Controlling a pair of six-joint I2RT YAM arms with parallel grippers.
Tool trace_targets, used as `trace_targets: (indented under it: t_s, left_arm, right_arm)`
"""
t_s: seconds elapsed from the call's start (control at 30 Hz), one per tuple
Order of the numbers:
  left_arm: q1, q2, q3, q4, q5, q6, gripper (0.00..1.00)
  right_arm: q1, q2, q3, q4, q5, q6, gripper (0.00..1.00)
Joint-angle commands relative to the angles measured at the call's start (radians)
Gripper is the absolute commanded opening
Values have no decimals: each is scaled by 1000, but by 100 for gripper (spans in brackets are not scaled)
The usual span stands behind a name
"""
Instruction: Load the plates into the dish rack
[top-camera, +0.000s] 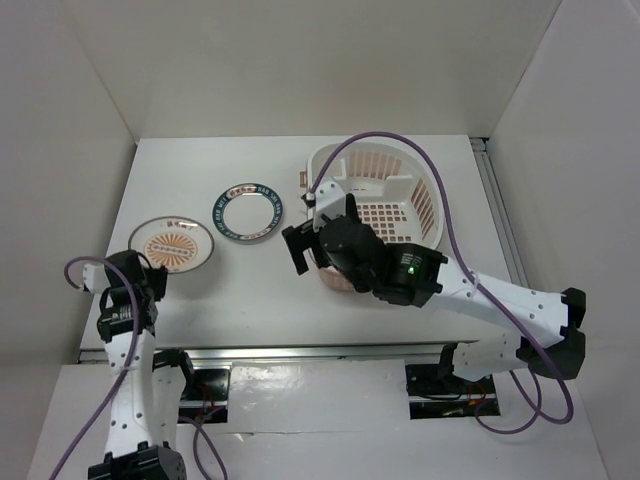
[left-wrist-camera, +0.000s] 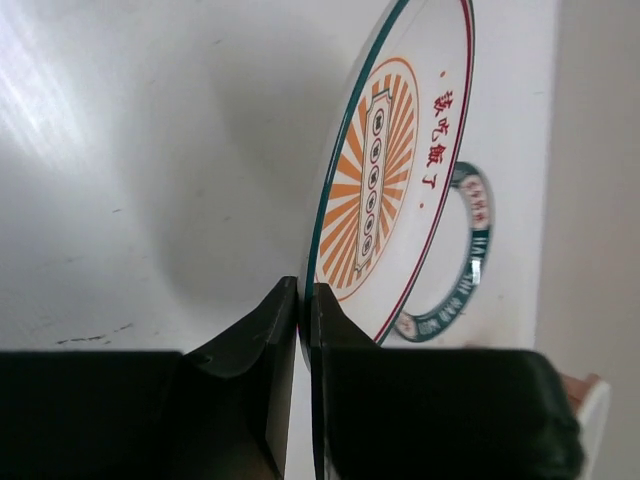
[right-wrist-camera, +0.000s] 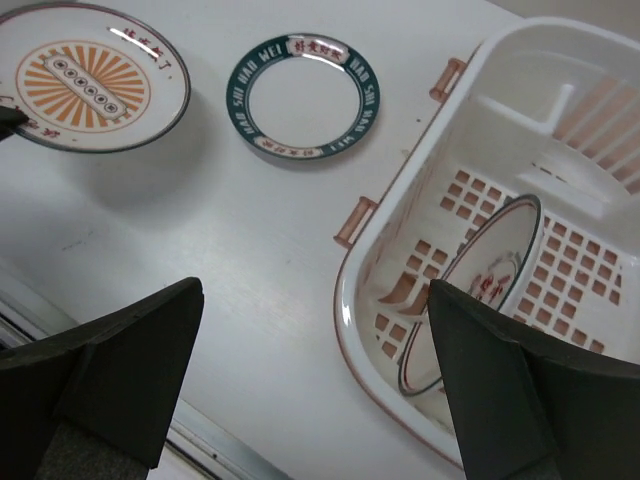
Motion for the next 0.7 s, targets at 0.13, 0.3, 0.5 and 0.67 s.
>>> trace_targets:
  t_s: [0.13, 0.3, 0.5, 0.67]
  left_arm:
    - [5, -34, 317, 21, 182, 335, 0]
    - [5, -49, 368, 165, 544, 480, 0]
    - [5, -107, 321, 398, 878, 526, 0]
    - [5, -127, 301, 467, 980, 517, 0]
  right_arm:
    - [-202, -20, 38, 282, -550, -93, 100]
    - [-346, -2, 94, 334, -848, -74, 100]
    - [-423, 52, 164, 327, -913, -65, 100]
    - [-455, 87, 144, 327, -938, -74, 100]
